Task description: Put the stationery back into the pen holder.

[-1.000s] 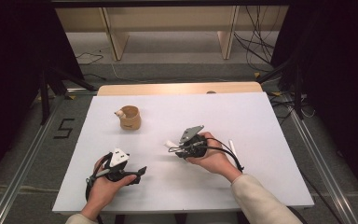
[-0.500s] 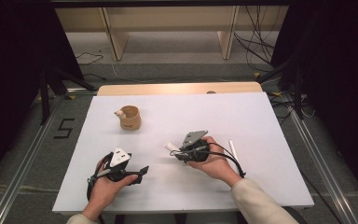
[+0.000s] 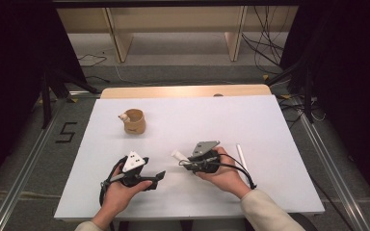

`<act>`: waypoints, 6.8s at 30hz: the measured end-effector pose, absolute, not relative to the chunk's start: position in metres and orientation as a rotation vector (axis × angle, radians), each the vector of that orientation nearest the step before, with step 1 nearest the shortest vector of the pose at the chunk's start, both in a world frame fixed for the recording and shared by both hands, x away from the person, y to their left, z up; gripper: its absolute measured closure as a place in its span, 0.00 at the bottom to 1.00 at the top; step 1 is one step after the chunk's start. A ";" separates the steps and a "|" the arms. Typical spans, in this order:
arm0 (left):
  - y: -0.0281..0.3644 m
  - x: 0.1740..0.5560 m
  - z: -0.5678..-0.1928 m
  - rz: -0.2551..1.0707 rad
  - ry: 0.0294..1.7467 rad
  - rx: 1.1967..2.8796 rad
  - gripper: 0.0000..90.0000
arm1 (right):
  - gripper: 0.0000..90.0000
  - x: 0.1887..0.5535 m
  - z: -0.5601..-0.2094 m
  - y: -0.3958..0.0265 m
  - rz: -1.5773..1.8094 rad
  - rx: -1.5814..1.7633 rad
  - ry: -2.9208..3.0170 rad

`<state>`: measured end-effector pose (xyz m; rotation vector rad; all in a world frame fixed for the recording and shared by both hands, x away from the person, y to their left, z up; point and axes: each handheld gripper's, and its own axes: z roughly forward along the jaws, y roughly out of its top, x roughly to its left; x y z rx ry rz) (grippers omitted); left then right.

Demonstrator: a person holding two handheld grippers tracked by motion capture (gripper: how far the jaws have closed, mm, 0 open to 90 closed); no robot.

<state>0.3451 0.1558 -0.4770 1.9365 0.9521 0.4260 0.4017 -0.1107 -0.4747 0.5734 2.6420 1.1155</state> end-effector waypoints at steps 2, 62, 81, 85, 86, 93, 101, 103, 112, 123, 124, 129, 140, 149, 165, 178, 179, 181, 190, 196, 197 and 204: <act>0.156 0.344 -0.477 0.425 0.951 1.935 0.20 | 0.79 0.398 -0.475 -0.114 1.122 0.578 2.636; 0.109 0.341 -0.476 0.143 0.936 1.703 0.65 | 0.79 0.350 -0.483 -0.115 1.269 0.580 2.592; 0.110 0.337 -0.465 0.315 0.844 1.743 0.72 | 0.61 0.352 -0.484 -0.115 1.311 0.628 2.517; 0.112 0.337 -0.461 0.382 0.839 1.750 0.72 | 0.57 0.353 -0.484 -0.117 1.312 0.650 2.499; 0.113 0.337 -0.461 0.396 0.837 1.754 0.72 | 0.56 0.353 -0.484 -0.117 1.313 0.656 2.492; 0.122 0.341 -0.458 0.462 0.853 1.756 0.72 | 0.52 0.356 -0.484 -0.122 1.298 0.695 2.475; 0.136 0.349 -0.454 0.524 0.887 1.733 0.72 | 0.49 0.358 -0.486 -0.124 1.301 0.733 2.457; 0.140 0.351 -0.453 0.544 0.898 1.723 0.72 | 0.49 0.358 -0.486 -0.125 1.297 0.736 2.458; 0.154 0.360 -0.449 0.615 0.932 1.700 0.72 | 0.47 0.359 -0.487 -0.126 1.296 0.764 2.446; 0.164 0.369 -0.446 0.670 0.960 1.686 0.72 | 0.46 0.360 -0.488 -0.128 1.295 0.774 2.438; 0.166 0.370 -0.445 0.677 0.962 1.678 0.72 | 0.46 0.360 -0.488 -0.128 1.297 0.777 2.438; 0.171 0.374 -0.442 0.700 0.975 1.666 0.72 | 0.45 0.361 -0.488 -0.129 1.299 0.786 2.437; 0.180 0.385 -0.435 0.745 0.992 1.644 0.72 | 0.43 0.362 -0.488 -0.134 1.290 0.811 2.439; 0.186 0.396 -0.428 0.792 1.002 1.625 0.72 | 0.42 0.362 -0.489 -0.136 1.284 0.825 2.436; 0.194 0.413 -0.416 0.839 1.015 1.592 0.72 | 0.42 0.364 -0.489 -0.137 1.287 0.838 2.428; 0.201 0.429 -0.409 0.887 1.024 1.584 0.72 | 0.42 0.364 -0.490 -0.137 1.282 0.838 2.431; 0.201 0.430 -0.409 0.891 1.025 1.584 0.72 | 0.42 0.364 -0.490 -0.137 1.281 0.841 2.432; 0.202 0.433 -0.408 0.900 1.029 1.580 0.72 | 0.42 0.364 -0.490 -0.137 1.282 0.838 2.431; 0.204 0.443 -0.407 0.947 1.030 1.569 0.72 | 0.42 0.364 -0.490 -0.137 1.281 0.844 2.435; 0.204 0.447 -0.409 0.991 1.029 1.575 0.72 | 0.42 0.364 -0.491 -0.136 1.281 0.839 2.435; 0.204 0.448 -0.410 1.000 1.031 1.577 0.72 | 0.42 0.364 -0.491 -0.136 1.281 0.839 2.435; 0.204 0.455 -0.414 1.021 1.041 1.587 0.72 | 0.42 0.364 -0.490 -0.136 1.282 0.844 2.435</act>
